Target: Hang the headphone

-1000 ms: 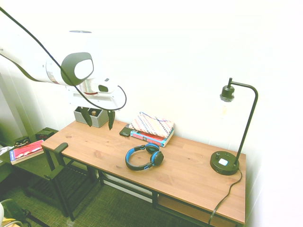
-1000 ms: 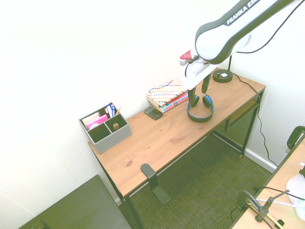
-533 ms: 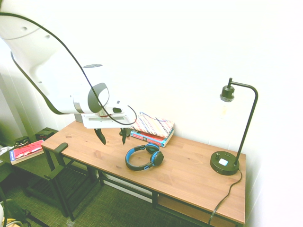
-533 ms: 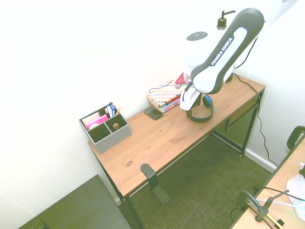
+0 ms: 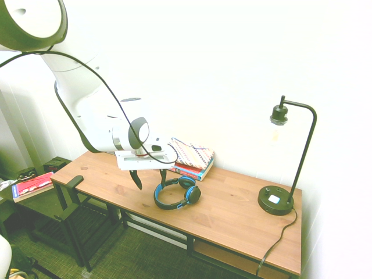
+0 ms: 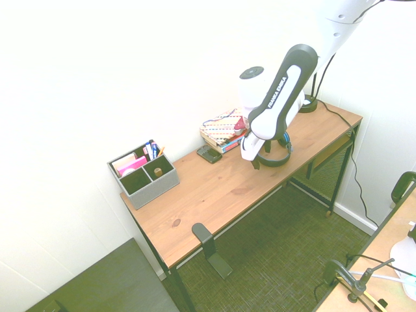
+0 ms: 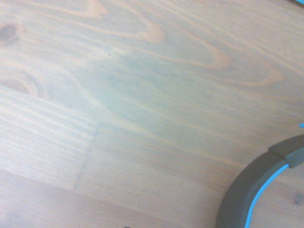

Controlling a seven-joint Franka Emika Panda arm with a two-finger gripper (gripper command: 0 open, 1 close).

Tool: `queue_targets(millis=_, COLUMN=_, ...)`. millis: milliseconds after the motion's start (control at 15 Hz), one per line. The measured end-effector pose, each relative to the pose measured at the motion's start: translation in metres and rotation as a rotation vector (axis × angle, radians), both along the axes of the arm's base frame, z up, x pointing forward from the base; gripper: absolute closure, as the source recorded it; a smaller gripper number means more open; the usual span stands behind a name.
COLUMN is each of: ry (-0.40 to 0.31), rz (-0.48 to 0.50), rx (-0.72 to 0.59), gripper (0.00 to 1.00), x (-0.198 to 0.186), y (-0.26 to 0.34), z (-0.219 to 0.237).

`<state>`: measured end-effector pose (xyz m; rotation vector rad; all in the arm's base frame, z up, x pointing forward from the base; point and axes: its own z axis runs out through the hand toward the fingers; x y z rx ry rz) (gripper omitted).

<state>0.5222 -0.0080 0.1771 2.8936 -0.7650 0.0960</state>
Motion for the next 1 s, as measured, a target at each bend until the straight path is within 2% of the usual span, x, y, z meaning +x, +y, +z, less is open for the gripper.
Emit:
queue_targets(millis=200, ry=0.019, rz=-0.027, rx=-0.005, gripper=1.00, x=0.002, y=-0.005, z=-0.014)
queue_targets(millis=1000, ry=0.060, rz=-0.090, rx=-0.002, gripper=1.00, x=0.009, y=-0.015, z=-0.007)
